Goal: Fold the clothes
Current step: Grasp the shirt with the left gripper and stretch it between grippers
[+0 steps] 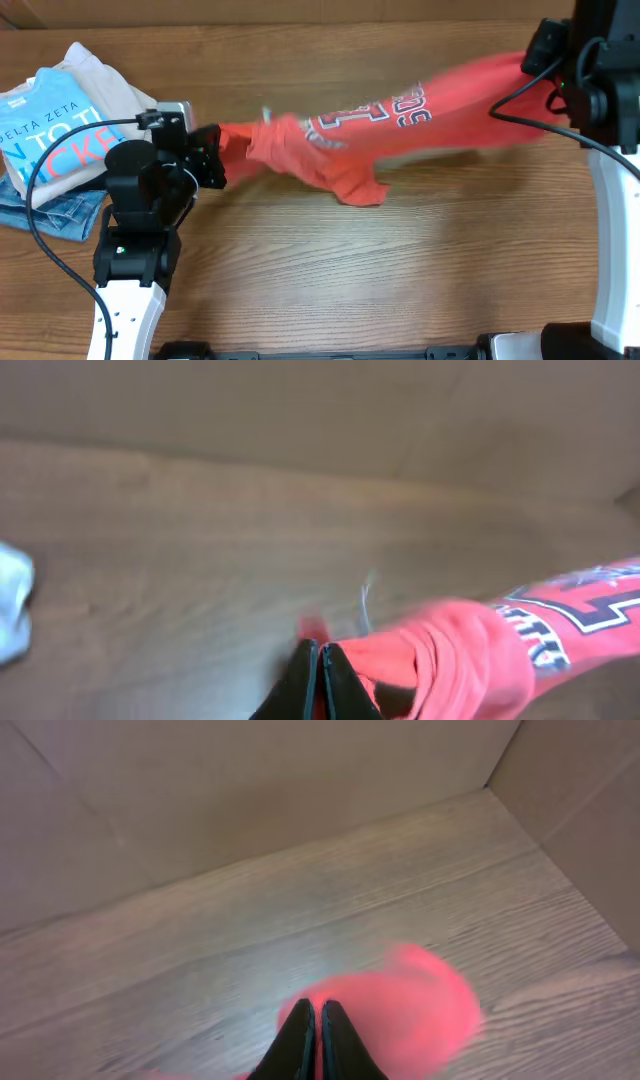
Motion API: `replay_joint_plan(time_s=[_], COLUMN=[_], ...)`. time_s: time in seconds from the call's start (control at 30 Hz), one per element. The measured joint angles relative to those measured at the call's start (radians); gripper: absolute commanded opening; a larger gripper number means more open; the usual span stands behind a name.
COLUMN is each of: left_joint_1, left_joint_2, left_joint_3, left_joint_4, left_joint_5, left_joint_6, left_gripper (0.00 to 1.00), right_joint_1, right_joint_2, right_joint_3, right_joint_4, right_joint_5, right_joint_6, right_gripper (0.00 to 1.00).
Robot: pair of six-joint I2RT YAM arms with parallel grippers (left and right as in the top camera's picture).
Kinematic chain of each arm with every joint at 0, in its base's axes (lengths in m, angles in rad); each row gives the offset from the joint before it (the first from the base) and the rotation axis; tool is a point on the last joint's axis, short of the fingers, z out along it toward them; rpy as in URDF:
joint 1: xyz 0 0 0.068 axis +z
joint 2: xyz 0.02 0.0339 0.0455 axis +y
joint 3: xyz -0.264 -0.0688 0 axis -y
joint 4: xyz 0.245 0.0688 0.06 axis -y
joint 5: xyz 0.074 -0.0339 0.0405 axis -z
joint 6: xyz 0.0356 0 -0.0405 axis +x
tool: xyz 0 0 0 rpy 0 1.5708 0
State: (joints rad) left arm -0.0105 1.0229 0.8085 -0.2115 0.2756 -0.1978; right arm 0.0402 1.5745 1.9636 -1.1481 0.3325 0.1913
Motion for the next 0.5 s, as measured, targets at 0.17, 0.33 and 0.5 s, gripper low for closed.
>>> replay_joint_plan(time_s=[0.17, 0.33, 0.5], left_joint_1=[0.0, 0.0, 0.0], left_joint_2=[0.018, 0.095, 0.175], left_joint_3=[0.0, -0.002, -0.005], left_joint_4=[-0.066, 0.031, 0.338], left_joint_5=[-0.128, -0.247, -0.319], left_joint_6=[0.026, 0.049, 0.068], left_gripper=[0.04, 0.04, 0.04], right_joint_1=[0.0, 0.0, 0.0], right_joint_2=[0.066, 0.174, 0.27], right_joint_3=[-0.038, -0.046, -0.05], right_joint_4=[-0.019, -0.019, -0.008], right_joint_5=[0.0, -0.003, -0.004], right_joint_6=[0.006, 0.007, 0.008], right_gripper=[0.04, 0.04, 0.04])
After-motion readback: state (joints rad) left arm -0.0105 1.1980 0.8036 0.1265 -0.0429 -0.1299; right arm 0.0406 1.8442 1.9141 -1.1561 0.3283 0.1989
